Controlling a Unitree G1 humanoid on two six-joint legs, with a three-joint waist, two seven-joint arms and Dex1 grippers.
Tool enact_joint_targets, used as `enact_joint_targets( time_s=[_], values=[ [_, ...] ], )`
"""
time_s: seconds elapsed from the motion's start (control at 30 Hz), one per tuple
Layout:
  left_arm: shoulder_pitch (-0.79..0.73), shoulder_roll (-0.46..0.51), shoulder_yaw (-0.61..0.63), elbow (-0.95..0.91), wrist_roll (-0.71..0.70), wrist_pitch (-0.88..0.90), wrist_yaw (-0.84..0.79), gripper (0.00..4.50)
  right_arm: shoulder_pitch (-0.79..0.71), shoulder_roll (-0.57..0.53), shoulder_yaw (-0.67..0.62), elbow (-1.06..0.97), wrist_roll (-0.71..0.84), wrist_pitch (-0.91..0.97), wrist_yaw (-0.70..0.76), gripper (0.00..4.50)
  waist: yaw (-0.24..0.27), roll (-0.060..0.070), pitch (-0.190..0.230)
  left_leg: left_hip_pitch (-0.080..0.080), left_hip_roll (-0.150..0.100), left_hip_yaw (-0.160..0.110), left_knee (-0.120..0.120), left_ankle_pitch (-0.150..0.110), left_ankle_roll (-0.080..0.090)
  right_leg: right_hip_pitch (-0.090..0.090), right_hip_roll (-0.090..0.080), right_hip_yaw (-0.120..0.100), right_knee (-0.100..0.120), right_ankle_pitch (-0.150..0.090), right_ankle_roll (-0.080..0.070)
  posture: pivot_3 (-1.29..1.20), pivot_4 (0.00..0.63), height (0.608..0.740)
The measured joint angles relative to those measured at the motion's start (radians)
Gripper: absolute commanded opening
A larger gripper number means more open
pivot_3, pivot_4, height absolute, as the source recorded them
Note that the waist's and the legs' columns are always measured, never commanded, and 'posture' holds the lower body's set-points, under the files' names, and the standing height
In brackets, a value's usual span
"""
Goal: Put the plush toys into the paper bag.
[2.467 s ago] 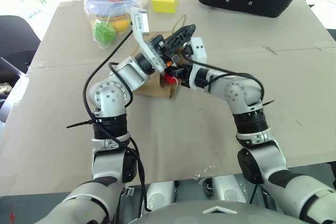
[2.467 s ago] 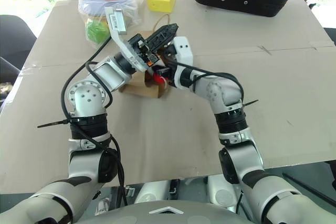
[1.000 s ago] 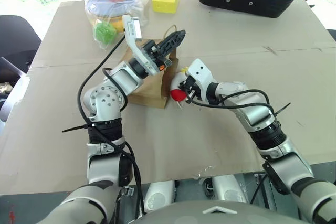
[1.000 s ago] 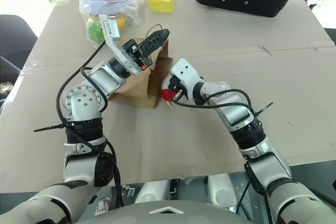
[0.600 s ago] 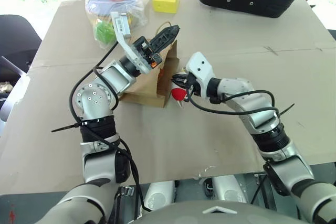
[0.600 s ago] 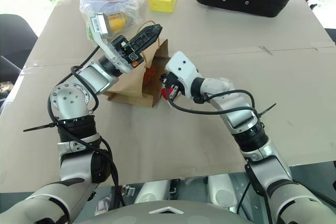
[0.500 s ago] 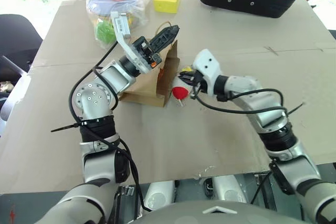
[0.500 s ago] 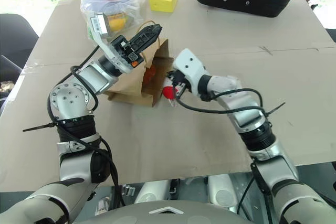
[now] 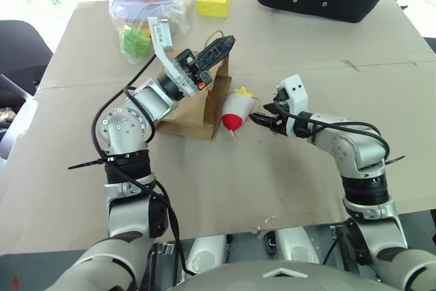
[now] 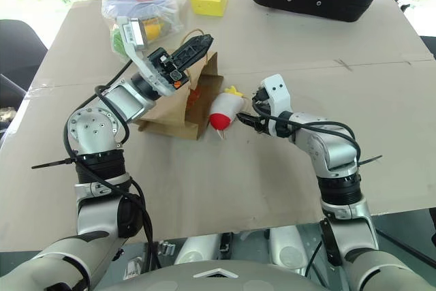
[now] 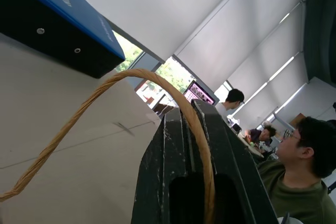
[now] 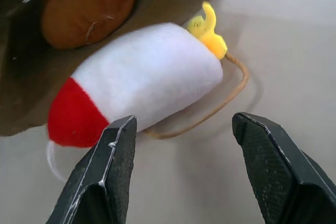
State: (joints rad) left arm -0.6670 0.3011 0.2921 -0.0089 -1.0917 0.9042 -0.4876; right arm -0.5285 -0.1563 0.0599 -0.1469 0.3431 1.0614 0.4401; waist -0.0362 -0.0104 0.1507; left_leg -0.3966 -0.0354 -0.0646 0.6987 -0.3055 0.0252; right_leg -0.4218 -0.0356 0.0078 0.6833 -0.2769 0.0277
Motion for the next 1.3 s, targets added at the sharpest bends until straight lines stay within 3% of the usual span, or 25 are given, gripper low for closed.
enact_joint_targets(
  time_s=[0.13,0.37,0.5,0.63,0.77,1.03,1.3],
  values=[
    [0.000,0.000,-0.001,0.000,0.001,-0.001,-0.002,0.00,-0.020,0.030,-0.028,0.110,0.001,-0.045,-0.013,0.06,0.000,0.000,0.000,0.000,0.000,0.000,0.000,0.000,0.000,0.000,0.000,0.000,0.000,0.000,0.000,0.00,0.150,0.740],
    [0.002,0.006,0.000,0.000,0.003,-0.004,-0.006,0.00,-0.023,0.031,-0.075,0.107,0.074,-0.082,0.033,0.06,-0.004,0.000,0.000,0.000,0.000,0.000,0.000,0.000,0.000,0.000,0.000,0.000,0.000,0.000,0.000,0.00,0.150,0.740],
    [-0.001,0.032,0.014,0.006,0.004,-0.006,-0.017,0.00,-0.049,0.066,-0.198,-0.016,0.248,-0.005,0.032,0.06,-0.004,0.000,0.000,0.000,0.000,0.000,0.000,0.000,0.000,-0.001,0.000,0.000,0.000,0.000,0.000,0.00,0.150,0.740],
    [-0.053,0.068,0.043,0.077,0.003,-0.009,-0.039,0.00,-0.234,0.092,-0.340,-0.174,0.489,0.119,-0.060,0.06,-0.003,0.000,0.000,-0.001,0.000,0.000,0.000,0.000,0.000,-0.004,0.000,0.001,0.004,0.000,0.000,0.00,0.150,0.740],
    [-0.094,0.067,0.052,0.123,0.012,-0.032,-0.072,0.00,-0.309,0.060,-0.364,-0.255,0.648,0.206,-0.141,0.06,0.000,0.000,0.000,-0.001,-0.001,-0.001,0.000,0.000,0.000,-0.003,-0.001,0.001,0.005,0.000,0.000,0.00,0.150,0.740],
    [-0.095,0.068,0.033,0.179,0.086,-0.080,-0.127,0.00,-0.225,-0.018,-0.358,-0.266,0.704,0.232,-0.216,0.06,-0.006,0.000,0.000,-0.001,-0.003,0.000,0.000,0.000,0.000,-0.005,-0.001,0.004,0.007,0.000,0.000,0.00,0.150,0.740],
    [-0.280,0.232,0.102,0.296,0.108,-0.098,-0.199,0.00,-0.111,-0.076,-0.332,-0.246,0.646,0.131,-0.234,0.06,-0.005,-0.001,0.000,-0.003,-0.004,0.002,0.000,0.000,0.000,-0.010,-0.001,0.007,0.011,0.000,0.000,0.00,0.150,0.740]
  ],
)
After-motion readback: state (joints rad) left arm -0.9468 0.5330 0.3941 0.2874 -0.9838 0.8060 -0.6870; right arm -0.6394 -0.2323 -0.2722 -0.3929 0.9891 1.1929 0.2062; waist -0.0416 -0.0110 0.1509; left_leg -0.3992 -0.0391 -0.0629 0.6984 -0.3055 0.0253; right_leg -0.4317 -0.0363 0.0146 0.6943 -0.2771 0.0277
